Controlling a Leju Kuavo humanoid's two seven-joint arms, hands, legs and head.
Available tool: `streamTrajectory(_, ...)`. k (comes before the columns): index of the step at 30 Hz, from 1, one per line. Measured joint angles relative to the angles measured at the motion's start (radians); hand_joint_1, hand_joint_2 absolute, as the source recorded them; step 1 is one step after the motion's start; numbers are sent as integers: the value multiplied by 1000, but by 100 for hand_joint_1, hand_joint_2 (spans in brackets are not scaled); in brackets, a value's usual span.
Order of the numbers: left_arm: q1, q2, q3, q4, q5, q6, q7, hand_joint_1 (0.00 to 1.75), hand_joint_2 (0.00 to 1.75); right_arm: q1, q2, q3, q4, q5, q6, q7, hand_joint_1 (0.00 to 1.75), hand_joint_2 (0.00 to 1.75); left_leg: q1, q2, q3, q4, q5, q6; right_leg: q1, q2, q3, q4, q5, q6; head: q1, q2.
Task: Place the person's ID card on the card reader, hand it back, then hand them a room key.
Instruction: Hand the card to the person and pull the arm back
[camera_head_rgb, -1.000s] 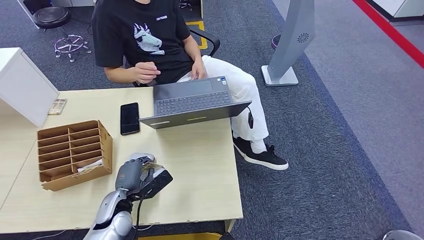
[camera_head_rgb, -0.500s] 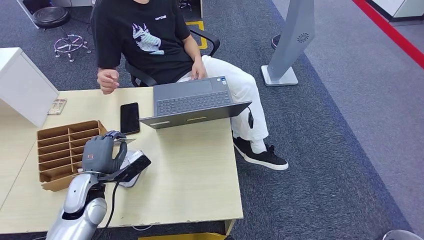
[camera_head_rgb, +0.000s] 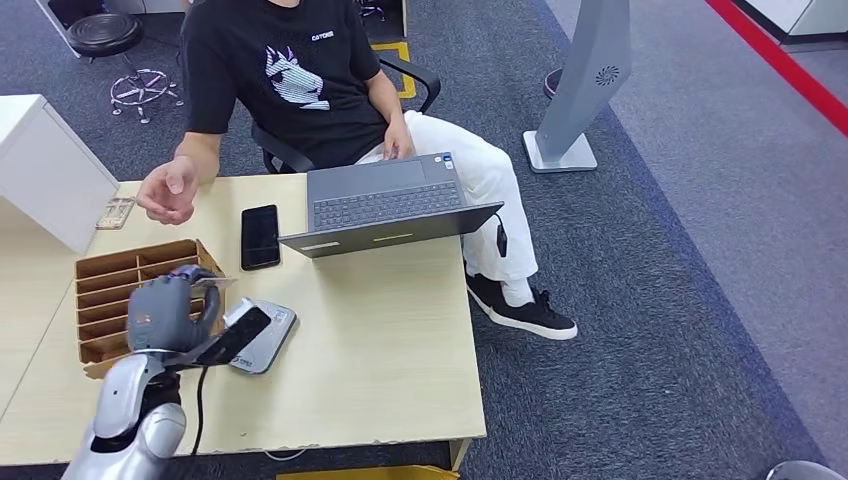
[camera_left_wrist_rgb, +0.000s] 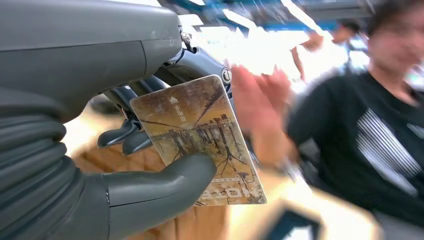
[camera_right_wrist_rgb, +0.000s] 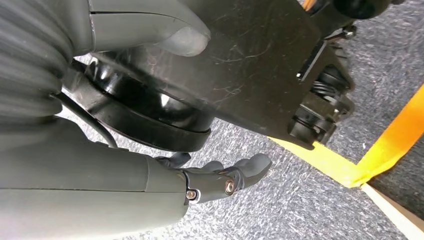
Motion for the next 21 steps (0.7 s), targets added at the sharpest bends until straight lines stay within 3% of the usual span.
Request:
streamTrajectory(4,-142,56,84,38,-48,6,38,175,175,2,-3,0,-2,22,0,1,0,175,1,0,-1,0,2,-2,0,0,-1,0,2,-2,0,0)
streamTrajectory(8,-238,74,126,84,-67,15,43,175,175,-1,-3,0,-2,31,0,0,0,175,1,0,-1,0,3,-2,0,0,-1,1,2,-3,0,0)
streamTrajectory(21,-309,71,144,143,-89,28,52,175,175,-10,-3,0,2,40,0,-5,0,175,0,1,-1,0,3,-2,0,0,-2,0,3,-4,0,0)
